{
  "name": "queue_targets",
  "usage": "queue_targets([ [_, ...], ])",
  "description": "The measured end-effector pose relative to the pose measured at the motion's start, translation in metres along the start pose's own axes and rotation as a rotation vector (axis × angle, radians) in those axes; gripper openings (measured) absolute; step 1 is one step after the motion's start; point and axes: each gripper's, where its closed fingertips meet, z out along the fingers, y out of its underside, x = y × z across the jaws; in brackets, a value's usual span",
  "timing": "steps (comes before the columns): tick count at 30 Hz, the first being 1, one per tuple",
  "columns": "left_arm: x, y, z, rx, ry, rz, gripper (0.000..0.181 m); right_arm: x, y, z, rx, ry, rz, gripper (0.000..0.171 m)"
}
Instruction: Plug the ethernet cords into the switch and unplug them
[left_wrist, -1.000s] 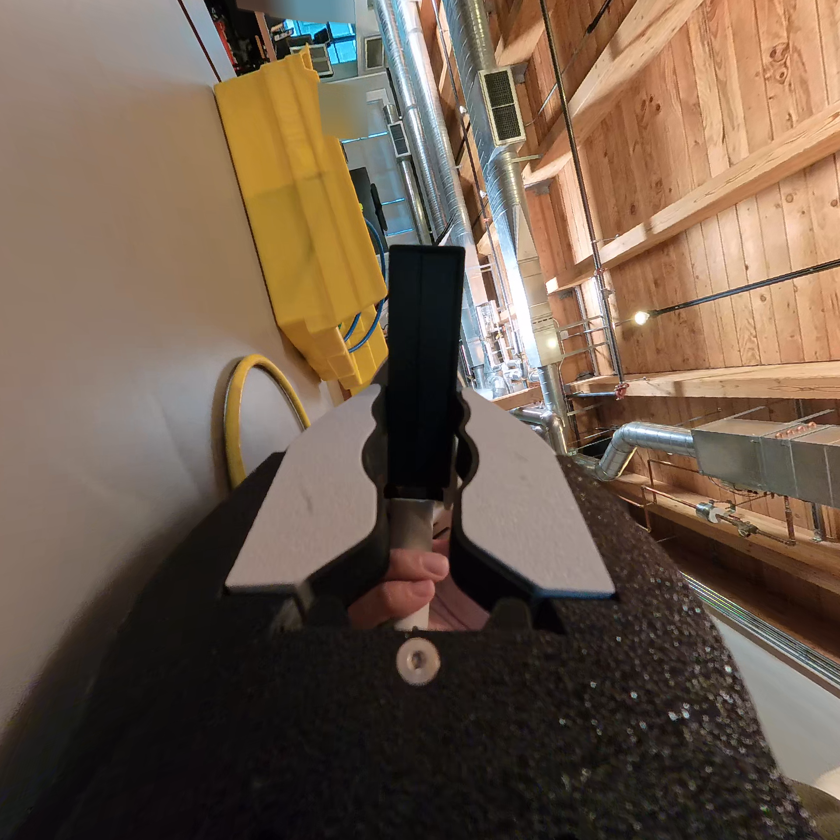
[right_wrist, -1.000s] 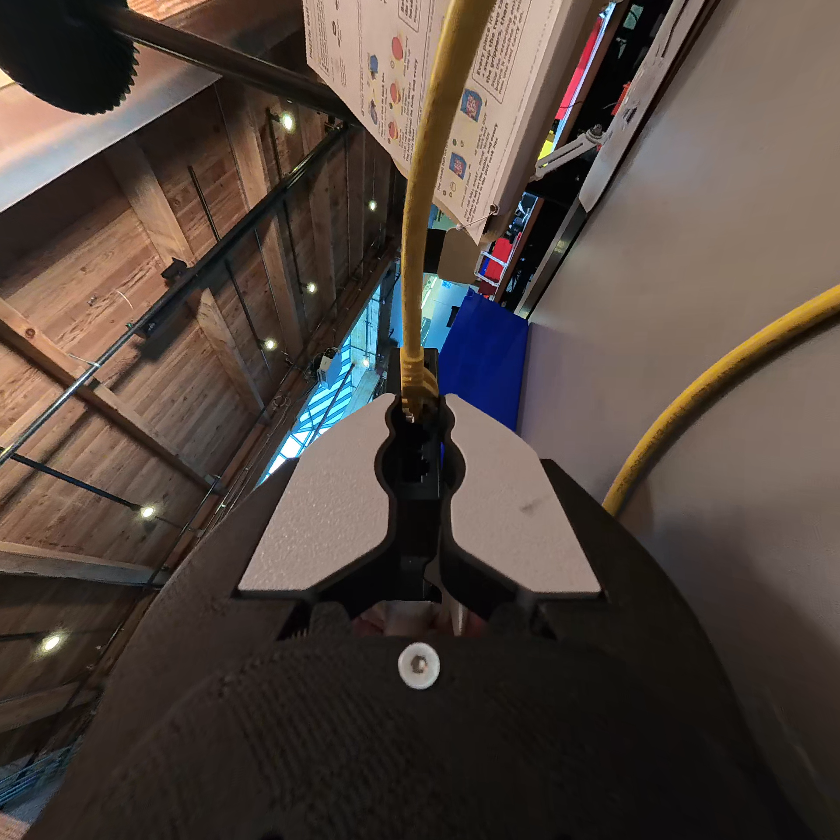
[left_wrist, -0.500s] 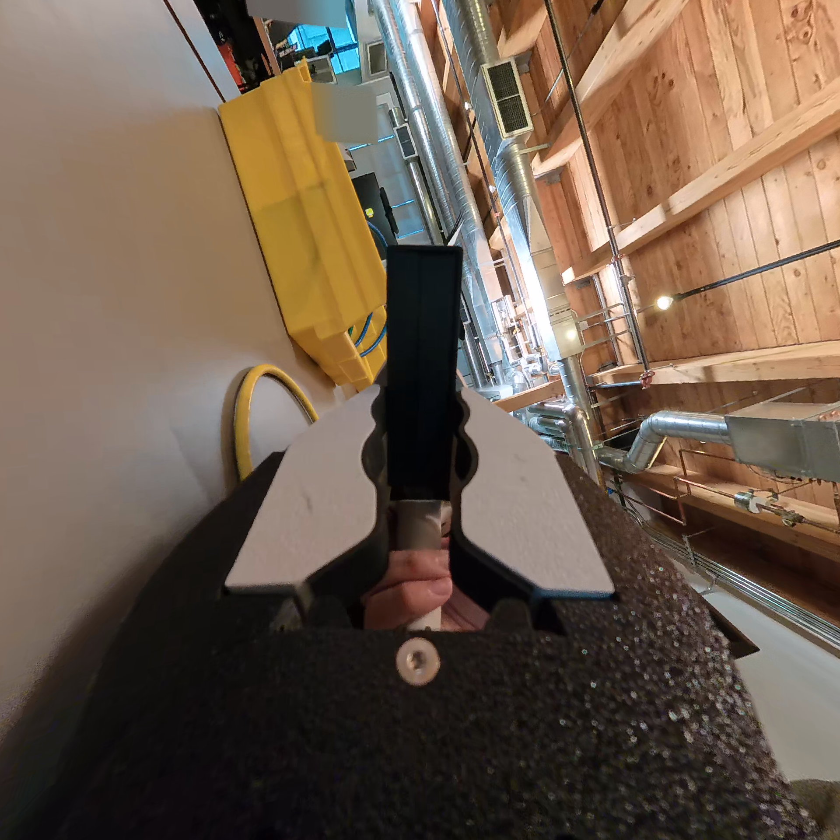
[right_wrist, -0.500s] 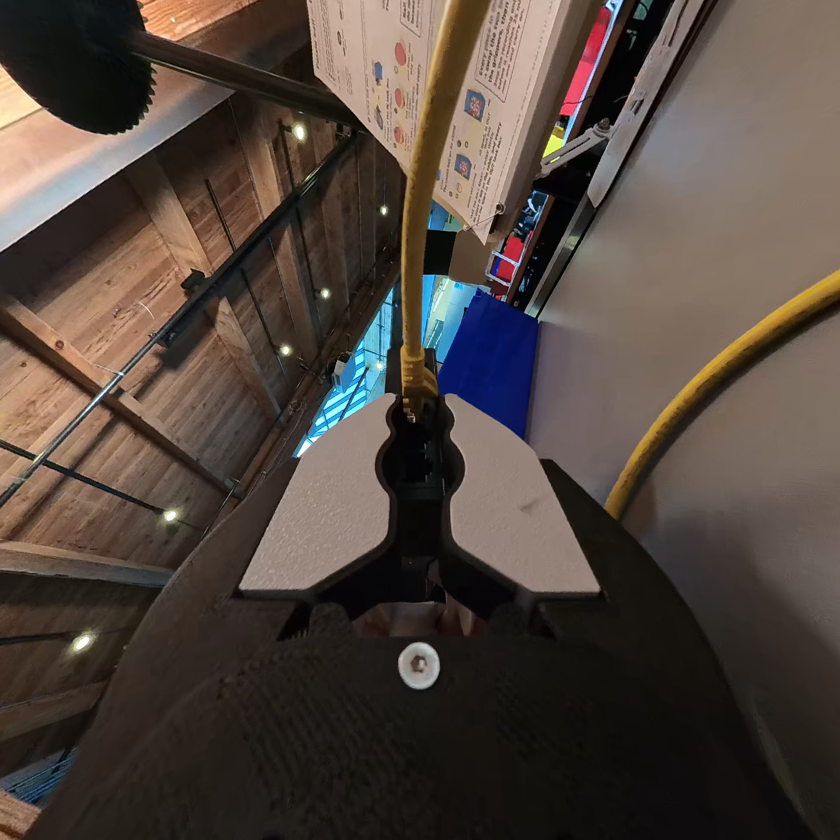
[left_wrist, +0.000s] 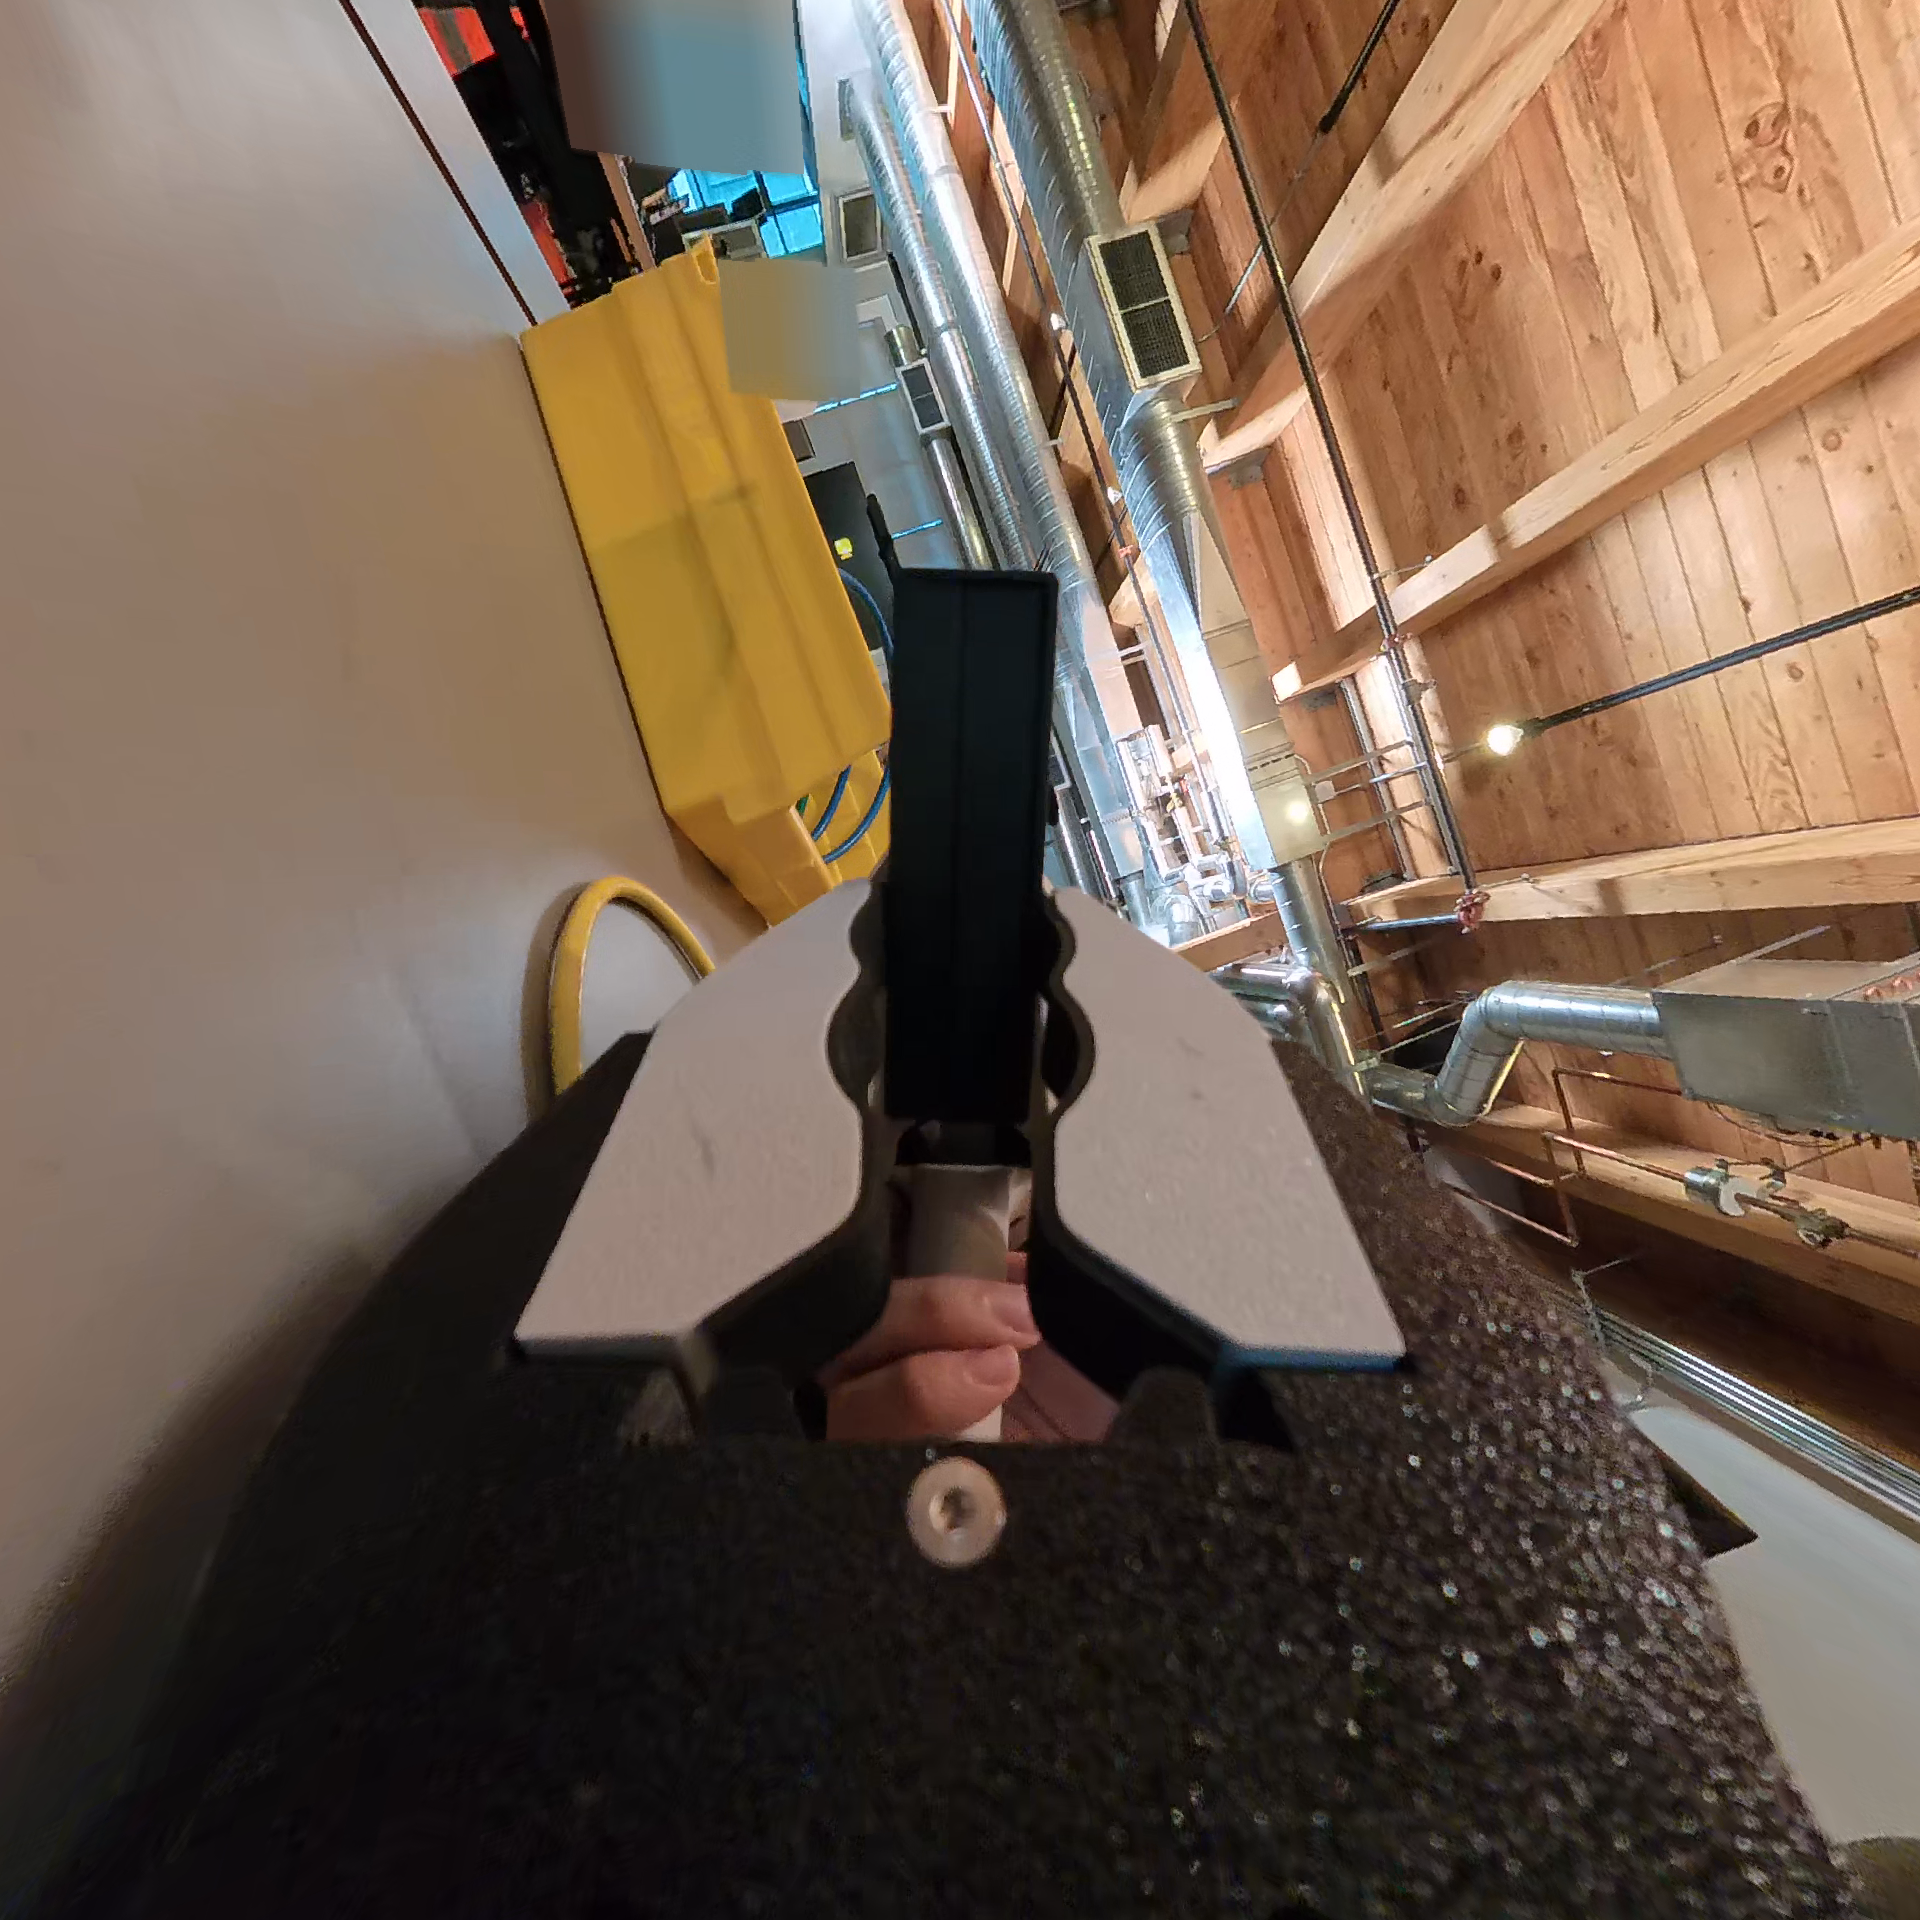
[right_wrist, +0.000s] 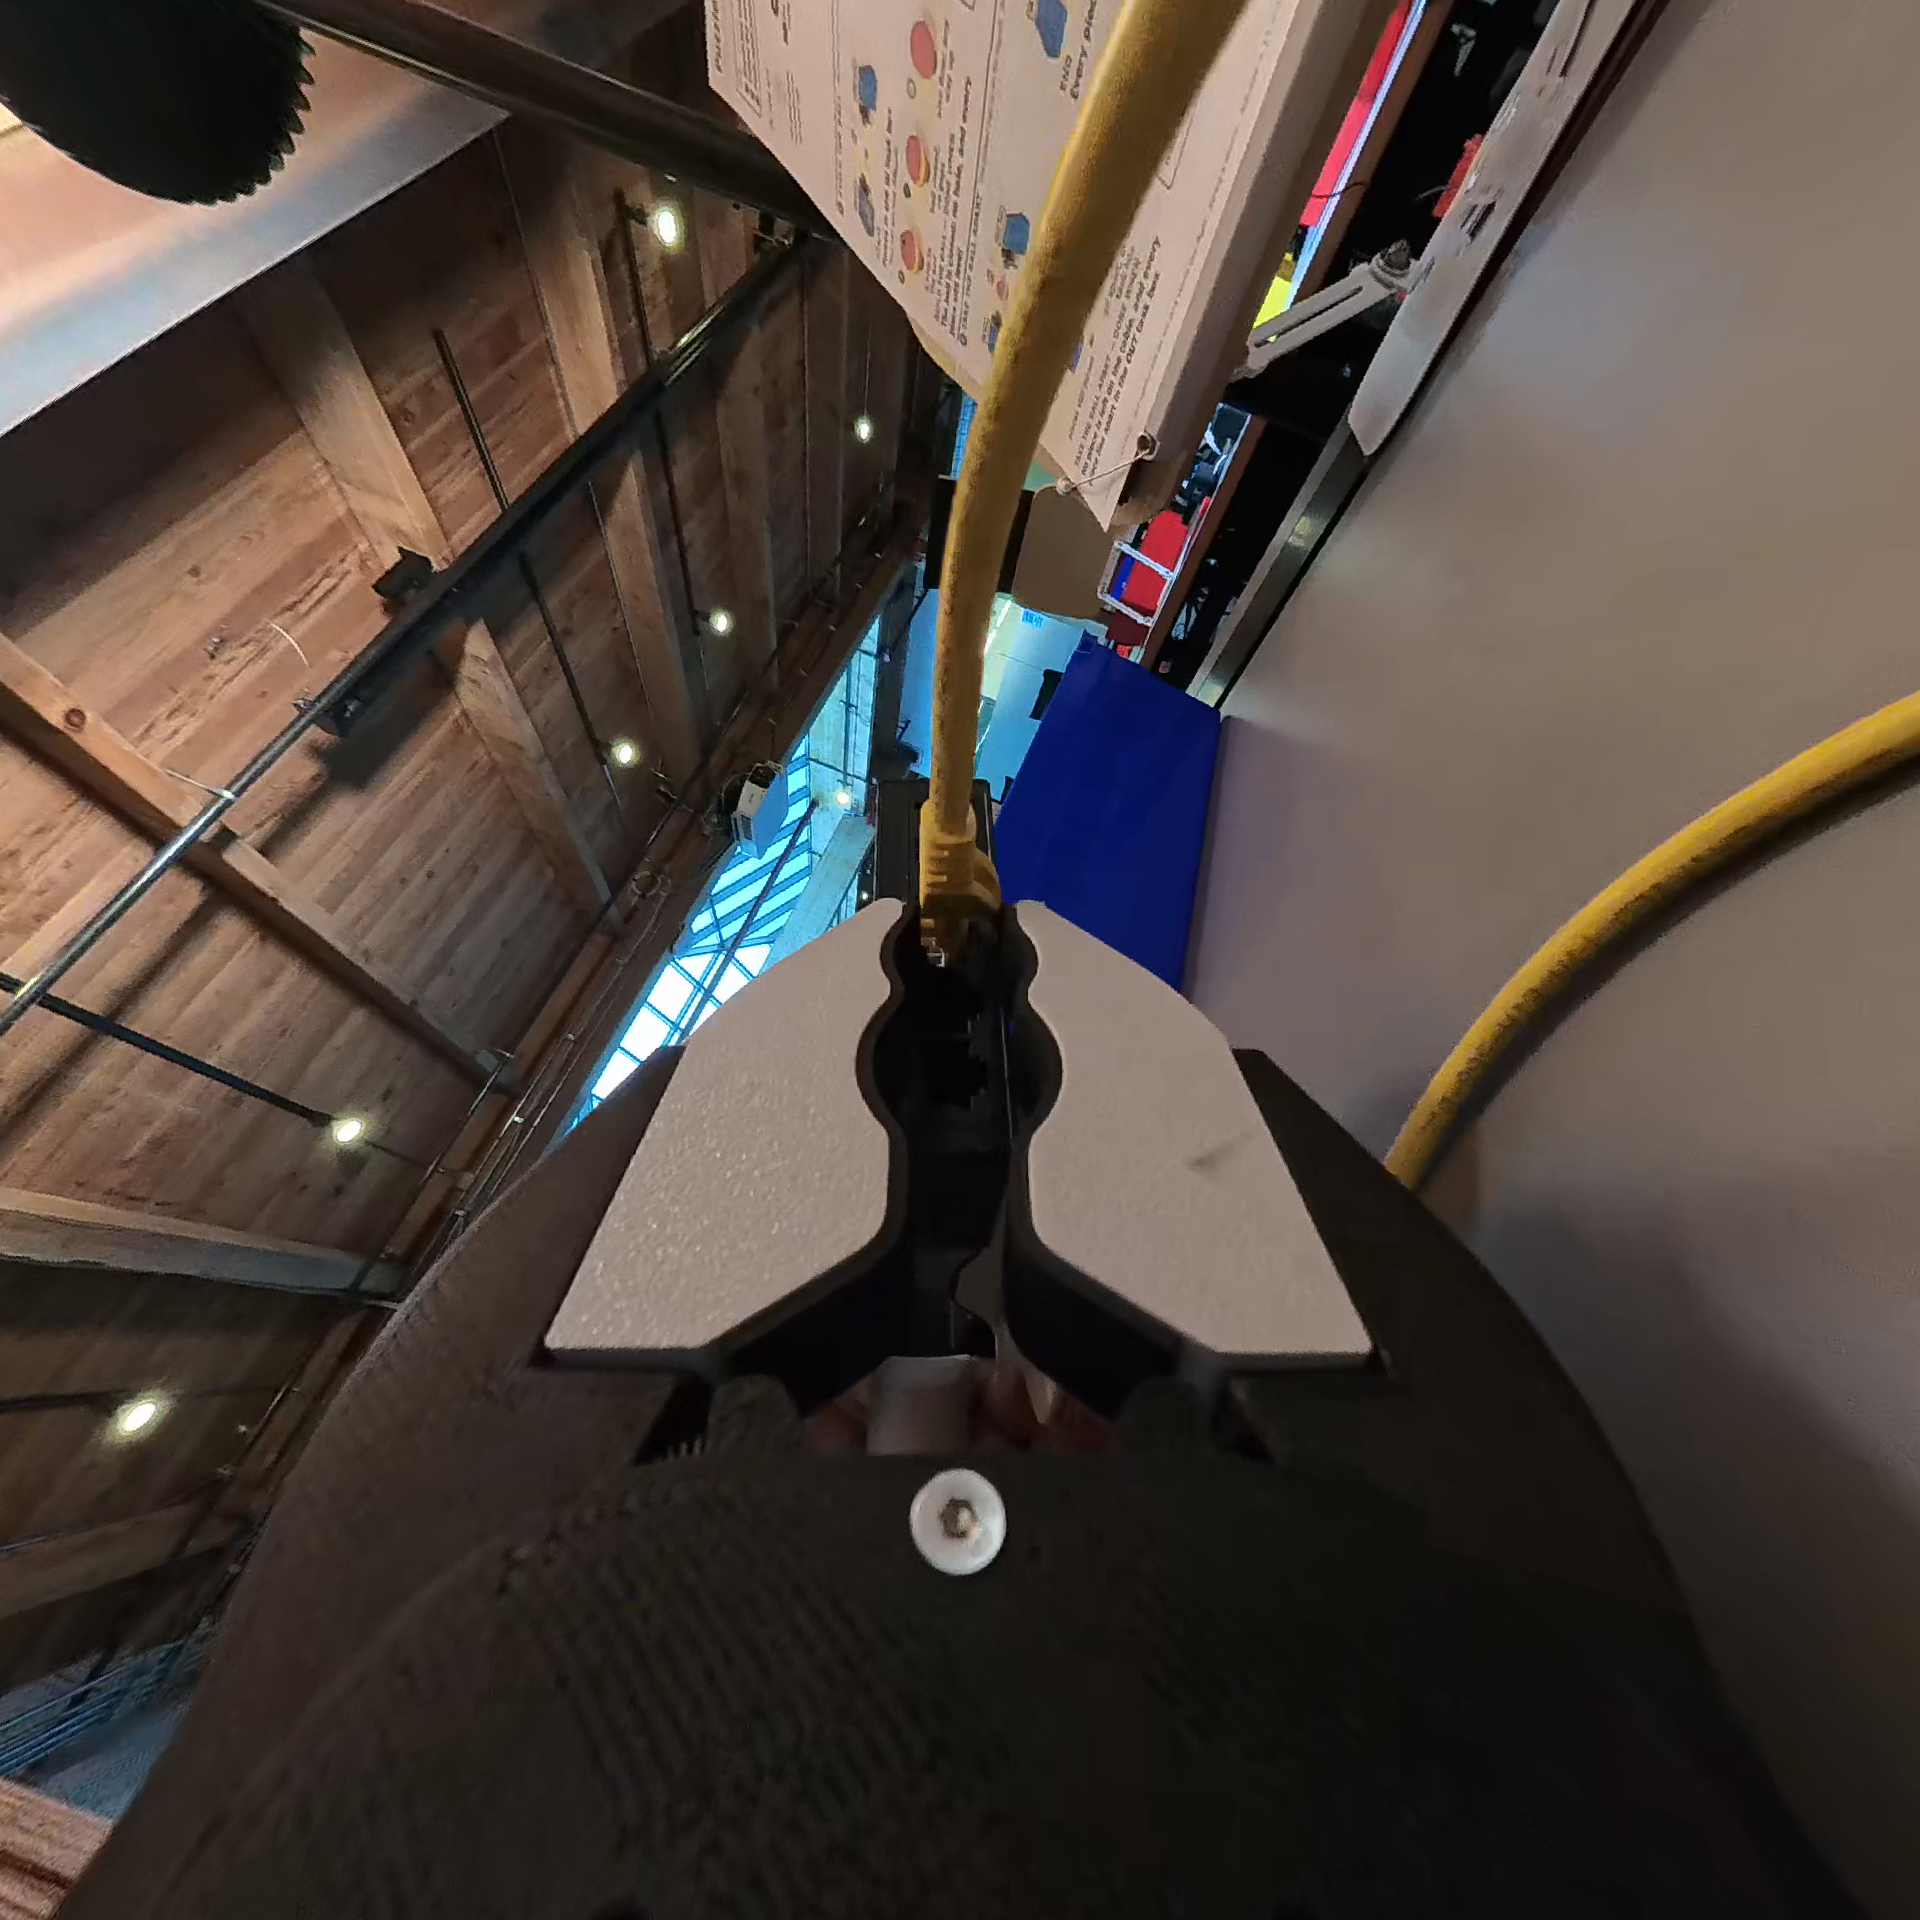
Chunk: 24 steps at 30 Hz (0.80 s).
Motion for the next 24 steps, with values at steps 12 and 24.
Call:
queue_targets([
  [12, -0.0020, -0.0063, -0.0026, 0.030, 0.003, -0.011, 0.027, 0.0018, 0.0030, 0.0021, -0.006, -0.006, 0.021, 0.014],
  [24, -0.0007, -0.0079, -0.0024, 0.063, 0.029, -0.009, 0.026, -0.0025, 0.0032, 0.0097, -0.074, -0.010, -0.141, 0.013],
])
